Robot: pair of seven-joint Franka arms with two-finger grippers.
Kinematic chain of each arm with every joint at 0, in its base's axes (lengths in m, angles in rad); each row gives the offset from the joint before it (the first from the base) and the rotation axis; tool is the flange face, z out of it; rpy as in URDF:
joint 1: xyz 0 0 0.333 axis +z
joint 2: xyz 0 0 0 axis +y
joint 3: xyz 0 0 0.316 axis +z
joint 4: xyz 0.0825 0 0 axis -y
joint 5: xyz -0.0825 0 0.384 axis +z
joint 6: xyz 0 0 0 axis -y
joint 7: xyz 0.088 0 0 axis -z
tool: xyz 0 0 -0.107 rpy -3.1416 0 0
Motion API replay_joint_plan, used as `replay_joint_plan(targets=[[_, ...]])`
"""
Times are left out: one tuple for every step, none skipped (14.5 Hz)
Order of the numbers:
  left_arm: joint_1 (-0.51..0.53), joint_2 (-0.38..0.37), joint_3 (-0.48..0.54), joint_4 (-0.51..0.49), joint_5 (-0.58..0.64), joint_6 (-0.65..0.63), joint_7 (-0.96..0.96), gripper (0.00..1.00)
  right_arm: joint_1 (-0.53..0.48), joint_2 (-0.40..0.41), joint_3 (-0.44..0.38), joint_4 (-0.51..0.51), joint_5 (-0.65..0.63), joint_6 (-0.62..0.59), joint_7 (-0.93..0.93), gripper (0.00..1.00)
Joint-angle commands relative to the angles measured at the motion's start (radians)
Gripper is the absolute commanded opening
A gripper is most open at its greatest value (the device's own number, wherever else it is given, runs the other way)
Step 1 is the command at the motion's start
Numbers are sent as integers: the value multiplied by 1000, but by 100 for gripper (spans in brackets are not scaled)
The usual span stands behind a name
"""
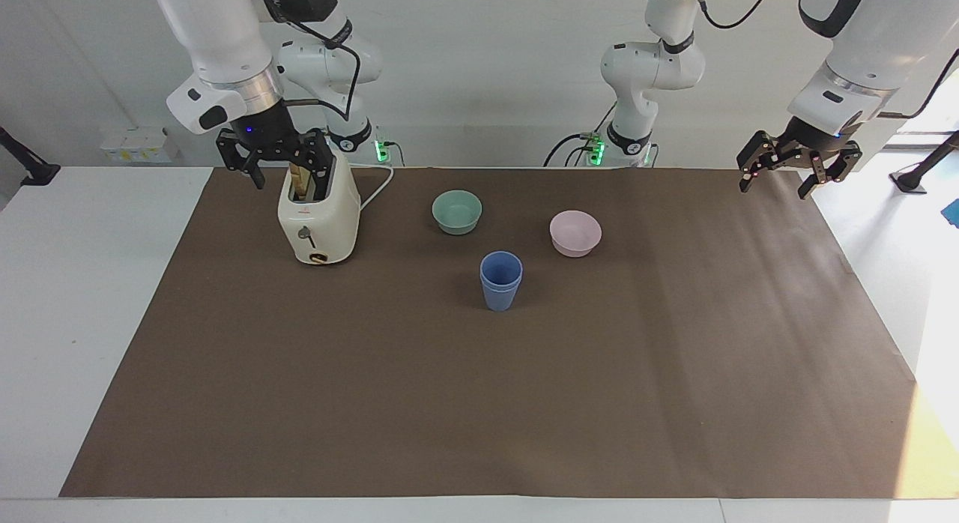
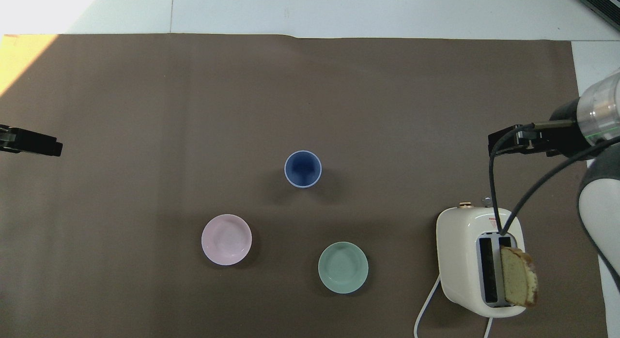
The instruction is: Stack blue cups with both arms
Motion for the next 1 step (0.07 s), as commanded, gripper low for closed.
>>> replay_joint_plan(targets=[[5, 3, -5, 12, 10, -19, 6, 100, -25, -28, 6, -34, 3, 21, -37, 100]])
